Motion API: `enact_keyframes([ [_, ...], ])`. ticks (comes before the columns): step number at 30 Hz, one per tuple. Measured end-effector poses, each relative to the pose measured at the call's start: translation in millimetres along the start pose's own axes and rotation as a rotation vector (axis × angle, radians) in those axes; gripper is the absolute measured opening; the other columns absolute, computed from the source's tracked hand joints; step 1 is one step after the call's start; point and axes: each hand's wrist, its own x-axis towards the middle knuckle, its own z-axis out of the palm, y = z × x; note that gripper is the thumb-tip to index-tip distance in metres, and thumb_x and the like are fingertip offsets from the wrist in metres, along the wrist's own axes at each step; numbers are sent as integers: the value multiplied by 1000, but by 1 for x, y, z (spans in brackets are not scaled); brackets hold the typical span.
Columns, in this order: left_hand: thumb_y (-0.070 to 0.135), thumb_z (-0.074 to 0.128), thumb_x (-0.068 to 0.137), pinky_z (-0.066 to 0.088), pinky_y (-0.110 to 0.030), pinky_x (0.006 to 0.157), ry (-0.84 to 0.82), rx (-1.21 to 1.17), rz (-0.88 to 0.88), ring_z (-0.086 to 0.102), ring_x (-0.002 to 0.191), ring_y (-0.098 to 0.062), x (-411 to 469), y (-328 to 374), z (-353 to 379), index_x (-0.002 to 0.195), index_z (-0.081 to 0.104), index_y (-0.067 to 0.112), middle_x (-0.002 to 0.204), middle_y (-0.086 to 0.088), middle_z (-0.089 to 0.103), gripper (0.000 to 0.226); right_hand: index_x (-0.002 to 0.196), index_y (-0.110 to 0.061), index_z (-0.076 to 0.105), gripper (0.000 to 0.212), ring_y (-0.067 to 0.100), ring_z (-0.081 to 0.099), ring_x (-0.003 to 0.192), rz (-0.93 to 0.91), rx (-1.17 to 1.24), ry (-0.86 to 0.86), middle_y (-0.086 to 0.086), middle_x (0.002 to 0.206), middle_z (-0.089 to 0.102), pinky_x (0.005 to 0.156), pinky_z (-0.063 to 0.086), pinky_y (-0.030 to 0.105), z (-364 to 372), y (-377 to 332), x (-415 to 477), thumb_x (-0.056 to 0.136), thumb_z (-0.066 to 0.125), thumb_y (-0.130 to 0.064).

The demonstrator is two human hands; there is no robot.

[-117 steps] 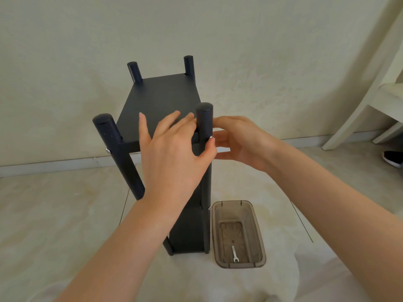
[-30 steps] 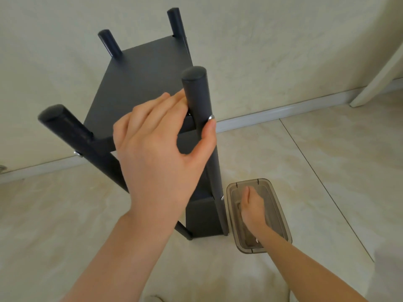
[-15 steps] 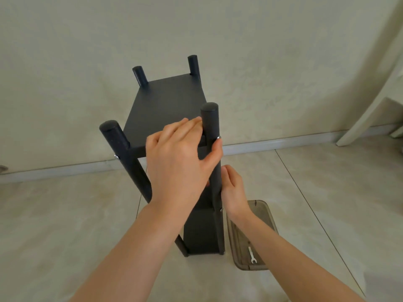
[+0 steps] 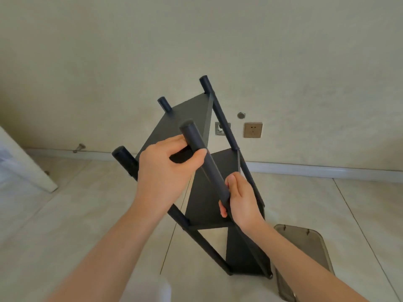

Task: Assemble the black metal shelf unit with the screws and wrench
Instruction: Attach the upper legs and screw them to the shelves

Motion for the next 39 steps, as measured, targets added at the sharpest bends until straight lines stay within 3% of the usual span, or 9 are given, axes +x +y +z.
enact_keyframes([
  [6, 28, 78, 85, 51, -11, 67, 74, -84, -246, 67, 73, -2, -22, -47, -43, 88, 79, 33, 69, 16, 70, 6, 90, -18, 43, 28, 18, 49, 56, -14, -135, -39, 13, 80, 50, 46, 44, 16, 40, 5, 4, 107, 27, -34],
  [9, 35, 79, 81, 52, -21, 72, 76, -123, -369, 69, 84, -16, -37, -74, -61, 75, 74, 51, 79, 3, 74, 18, 90, -24, 43, 24, 18, 55, 61, -12, -217, -64, 8, 82, 53, 50, 46, 18, 58, 12, 3, 107, 27, -32],
  [11, 38, 78, 80, 47, -17, 68, 48, -131, -442, 68, 85, -6, -47, -90, -70, 74, 72, 57, 81, 8, 75, 21, 88, -26, 42, 22, 16, 55, 60, -12, -246, -77, 5, 81, 52, 51, 46, 18, 69, 19, 2, 107, 30, -28],
  [13, 39, 80, 79, 46, -20, 68, 40, -167, -540, 68, 82, 7, -55, -106, -77, 75, 74, 53, 81, 19, 75, 15, 87, -28, 40, 20, 15, 56, 61, -26, -308, -82, 2, 80, 52, 50, 45, 17, 78, 28, 3, 106, 35, -23],
  [16, 42, 82, 75, 45, -26, 70, 21, -201, -697, 70, 81, -6, -64, -135, -82, 76, 78, 41, 80, 17, 76, 4, 87, -31, 38, 19, 13, 59, 60, -24, -424, -78, 2, 79, 56, 48, 44, 14, 89, 43, 5, 105, 36, -26],
  [20, 41, 81, 74, 39, -23, 66, -5, -258, -830, 65, 89, -10, -79, -169, -77, 81, 80, 32, 79, 13, 77, 11, 86, -33, 36, 19, 11, 58, 54, -22, -535, -80, 1, 73, 58, 49, 45, 16, 97, 68, 10, 105, 31, -32],
  [25, 35, 79, 80, 44, -23, 71, 8, -354, -919, 68, 87, -6, -108, -210, -61, 98, 80, 30, 87, 12, 78, 19, 83, -30, 34, 27, 21, 59, 56, -56, -670, -147, 3, 69, 57, 57, 58, 37, 105, 91, 15, 102, 41, -14],
  [30, 30, 78, 85, 42, -19, 74, 88, -444, -1016, 68, 77, 6, -137, -249, -44, 100, 81, 22, 90, 10, 79, 17, 93, -22, 38, 19, 24, 63, 55, -163, -771, -239, 2, 67, 58, 55, 58, 42, 117, 112, 19, 100, 49, -8],
  [39, 23, 73, 88, 40, -24, 92, 182, -596, -1081, 69, 91, 6, -163, -297, -22, 105, 79, 24, 101, 11, 78, 18, 92, -23, 39, 12, 11, 60, 51, -249, -810, -355, -10, 65, 51, 51, 54, 22, 138, 152, 42, 103, 40, -19],
])
